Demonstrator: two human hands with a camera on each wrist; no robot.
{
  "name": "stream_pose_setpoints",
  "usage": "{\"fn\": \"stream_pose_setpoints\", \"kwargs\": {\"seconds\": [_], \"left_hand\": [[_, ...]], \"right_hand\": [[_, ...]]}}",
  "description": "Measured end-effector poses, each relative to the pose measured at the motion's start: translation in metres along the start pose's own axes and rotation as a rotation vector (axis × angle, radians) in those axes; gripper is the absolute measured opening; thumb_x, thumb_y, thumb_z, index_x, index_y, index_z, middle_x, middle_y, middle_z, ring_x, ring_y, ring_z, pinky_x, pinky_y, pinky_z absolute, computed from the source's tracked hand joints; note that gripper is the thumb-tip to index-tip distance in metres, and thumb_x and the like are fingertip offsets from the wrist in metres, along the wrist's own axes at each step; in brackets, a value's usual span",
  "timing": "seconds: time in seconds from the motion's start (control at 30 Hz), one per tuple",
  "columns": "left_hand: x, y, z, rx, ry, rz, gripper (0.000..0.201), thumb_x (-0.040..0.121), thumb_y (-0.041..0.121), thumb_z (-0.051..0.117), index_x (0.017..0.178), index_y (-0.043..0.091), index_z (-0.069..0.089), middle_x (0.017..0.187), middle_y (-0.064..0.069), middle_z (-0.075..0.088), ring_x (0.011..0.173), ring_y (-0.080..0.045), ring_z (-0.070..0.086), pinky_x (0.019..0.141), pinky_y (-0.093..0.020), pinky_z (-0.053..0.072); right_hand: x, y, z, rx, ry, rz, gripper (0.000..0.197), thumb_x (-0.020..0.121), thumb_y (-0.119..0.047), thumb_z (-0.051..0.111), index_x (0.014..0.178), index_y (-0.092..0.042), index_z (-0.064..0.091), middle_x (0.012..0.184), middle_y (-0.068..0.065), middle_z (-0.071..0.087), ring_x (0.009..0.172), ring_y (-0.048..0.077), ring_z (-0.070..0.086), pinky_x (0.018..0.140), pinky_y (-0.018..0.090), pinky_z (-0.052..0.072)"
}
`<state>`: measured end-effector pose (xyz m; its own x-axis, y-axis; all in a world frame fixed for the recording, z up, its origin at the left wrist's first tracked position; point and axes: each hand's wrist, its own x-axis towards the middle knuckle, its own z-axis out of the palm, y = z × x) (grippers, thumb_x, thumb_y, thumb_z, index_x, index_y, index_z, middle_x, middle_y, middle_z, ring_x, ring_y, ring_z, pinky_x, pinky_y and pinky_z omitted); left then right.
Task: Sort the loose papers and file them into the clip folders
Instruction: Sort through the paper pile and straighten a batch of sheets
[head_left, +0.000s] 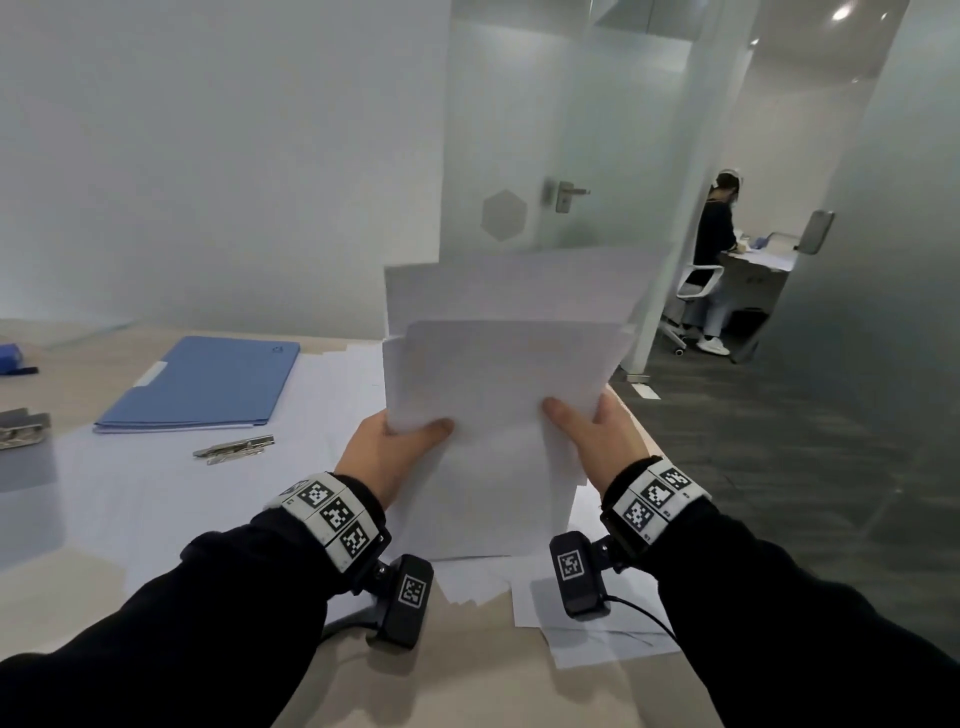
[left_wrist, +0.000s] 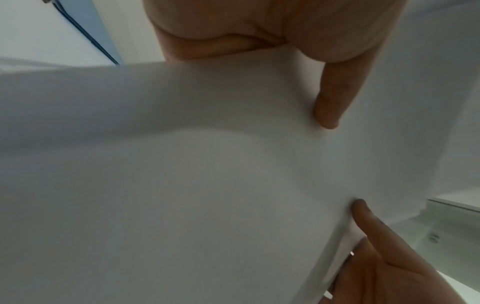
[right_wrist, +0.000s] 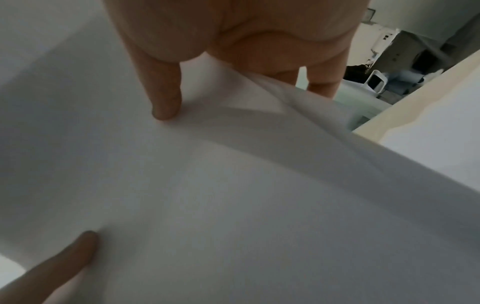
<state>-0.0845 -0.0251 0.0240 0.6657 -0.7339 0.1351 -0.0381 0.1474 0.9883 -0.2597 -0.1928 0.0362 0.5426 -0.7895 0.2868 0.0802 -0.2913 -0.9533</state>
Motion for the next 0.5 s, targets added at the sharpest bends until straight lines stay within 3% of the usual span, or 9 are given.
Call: {"fn": "stream_pose_setpoints", "kwargs": {"seconds": [0.13, 0.23, 0.3, 0.4, 0.5], "left_hand": [[0.002, 0.004, 0.002, -0.042, 0.014, 0.01, 0.036, 0.07, 0.031, 0.083, 0.101, 0.015, 0.074, 0.096, -0.001, 0.077, 0.09, -0.023, 0.074, 0.09, -0.046, 0.057], [0.001, 0.001, -0.004, -0.041, -0.018, 0.001, 0.043, 0.063, 0.026, 0.084, 0.103, 0.015, 0.073, 0.098, -0.004, 0.077, 0.091, -0.026, 0.074, 0.09, -0.047, 0.057], [-0.001, -0.004, -0.006, -0.041, -0.015, -0.011, 0.035, 0.065, 0.017, 0.083, 0.099, 0.013, 0.074, 0.096, -0.007, 0.077, 0.09, -0.029, 0.074, 0.09, -0.05, 0.056], [-0.005, -0.002, -0.003, -0.066, -0.016, 0.0, 0.023, 0.076, 0.006, 0.08, 0.098, 0.011, 0.074, 0.094, -0.008, 0.077, 0.091, -0.034, 0.073, 0.086, -0.046, 0.058], [-0.001, 0.004, -0.003, -0.076, -0.053, 0.036, 0.04, 0.069, 0.019, 0.085, 0.106, 0.012, 0.071, 0.099, -0.008, 0.077, 0.091, -0.029, 0.074, 0.082, -0.042, 0.058]], "right_hand": [[0.003, -0.009, 0.003, 0.128, 0.048, -0.04, 0.042, 0.077, -0.034, 0.075, 0.115, -0.023, 0.061, 0.11, -0.001, 0.073, 0.101, 0.019, 0.07, 0.09, 0.042, 0.054], [-0.001, -0.005, 0.001, 0.166, 0.048, 0.025, 0.035, 0.078, -0.026, 0.076, 0.109, -0.017, 0.064, 0.106, 0.005, 0.074, 0.099, 0.027, 0.07, 0.092, 0.05, 0.054], [-0.008, 0.003, 0.0, 0.146, 0.03, 0.079, 0.025, 0.083, -0.015, 0.073, 0.107, -0.014, 0.066, 0.105, 0.008, 0.074, 0.098, 0.03, 0.07, 0.094, 0.055, 0.052], [-0.014, 0.005, 0.002, 0.164, 0.016, 0.088, 0.03, 0.083, -0.01, 0.072, 0.111, -0.015, 0.063, 0.106, 0.01, 0.073, 0.098, 0.033, 0.07, 0.091, 0.054, 0.053], [-0.012, -0.003, 0.0, 0.217, 0.04, 0.074, 0.038, 0.085, -0.007, 0.072, 0.117, -0.02, 0.056, 0.104, 0.012, 0.074, 0.095, 0.031, 0.071, 0.083, 0.046, 0.057]]}}
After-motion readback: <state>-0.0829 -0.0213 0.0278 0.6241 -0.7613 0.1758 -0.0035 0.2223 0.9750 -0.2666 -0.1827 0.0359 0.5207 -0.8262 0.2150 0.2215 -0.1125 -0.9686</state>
